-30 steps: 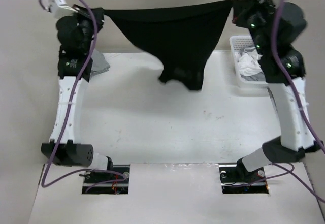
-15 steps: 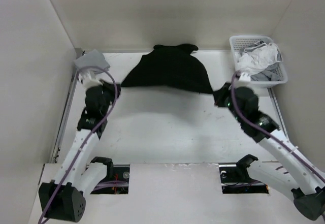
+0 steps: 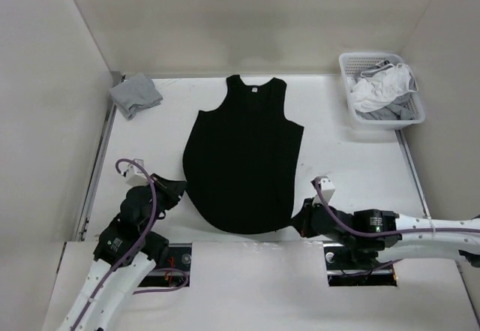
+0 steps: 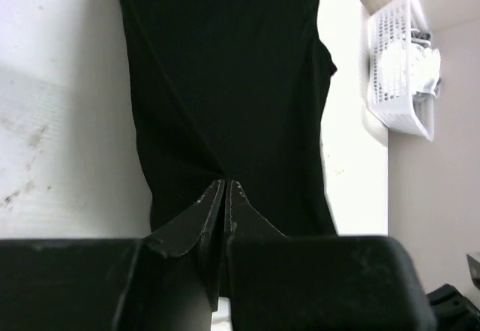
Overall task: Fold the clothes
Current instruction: Fold the tank top
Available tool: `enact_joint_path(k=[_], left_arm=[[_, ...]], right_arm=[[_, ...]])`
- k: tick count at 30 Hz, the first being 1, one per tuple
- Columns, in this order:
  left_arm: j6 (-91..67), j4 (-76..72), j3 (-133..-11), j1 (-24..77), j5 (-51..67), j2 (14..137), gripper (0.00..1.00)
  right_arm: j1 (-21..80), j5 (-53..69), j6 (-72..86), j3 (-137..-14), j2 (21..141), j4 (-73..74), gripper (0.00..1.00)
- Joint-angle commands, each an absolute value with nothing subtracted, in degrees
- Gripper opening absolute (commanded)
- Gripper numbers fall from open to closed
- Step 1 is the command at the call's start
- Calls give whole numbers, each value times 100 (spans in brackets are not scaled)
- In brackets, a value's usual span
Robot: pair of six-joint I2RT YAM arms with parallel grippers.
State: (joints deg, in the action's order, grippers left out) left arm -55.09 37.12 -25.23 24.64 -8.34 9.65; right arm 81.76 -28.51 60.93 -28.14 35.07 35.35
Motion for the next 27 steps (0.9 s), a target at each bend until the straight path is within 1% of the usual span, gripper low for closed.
enact_joint_path(k=[1, 4, 7, 10, 12, 16, 19, 20, 21, 22, 23, 24, 25, 26, 27], left_arm=[[-5775, 4071, -3207, 2746, -1887, 1211, 0], [-5468, 2967, -3313, 2817, -2433, 1930, 0], [-5256, 1359, -3410, 2633, -2487, 3238, 0], [-5186, -197, -3874, 2142, -2242, 4916, 0], [-5151, -981, -4488, 1773, -2040, 6190, 0], [-5176, -1608, -6332, 1315, -1671, 8651, 0], [-5028, -1407, -8185, 1086, -1433, 10357, 1], [-4984, -1215, -8844, 1033, -1407, 10919, 3], [-4966, -943, -9494, 989, -1389, 11447, 8], [-4922, -697, -10136, 954, -1336, 11939, 21], [-4844, -520, -10534, 910, -1249, 12240, 32], [-4782, -292, -10886, 892, -1213, 12522, 45], [-4781, -160, -10968, 848, -1135, 12620, 53], [-4807, -123, -10743, 822, -1099, 12508, 54], [-4790, -254, -10262, 822, -1142, 12228, 54]], right_arm=[[8127, -3884, 6673, -3593, 3699, 4096, 0], [6812, -3588, 5392, -3832, 3954, 3352, 0], [4854, -2281, 4108, -3823, 4384, 1781, 0], [3068, -1102, 3543, -4208, 5410, 575, 0], [2249, -530, 3358, -4796, 6358, 3, 0], [1333, -71, 3252, -6552, 8476, -360, 0], [928, 157, 3287, -8064, 9936, -220, 0], [823, 219, 3331, -8669, 10445, -98, 0], [752, 255, 3401, -9319, 10964, 86, 0], [708, 281, 3445, -9917, 11430, 271, 3], [690, 290, 3471, -10462, 11852, 455, 14], [690, 281, 3489, -10894, 12178, 631, 29], [707, 255, 3481, -11133, 12373, 763, 43], [716, 255, 3446, -11136, 12418, 826, 51], [716, 246, 3428, -10901, 12297, 835, 54]])
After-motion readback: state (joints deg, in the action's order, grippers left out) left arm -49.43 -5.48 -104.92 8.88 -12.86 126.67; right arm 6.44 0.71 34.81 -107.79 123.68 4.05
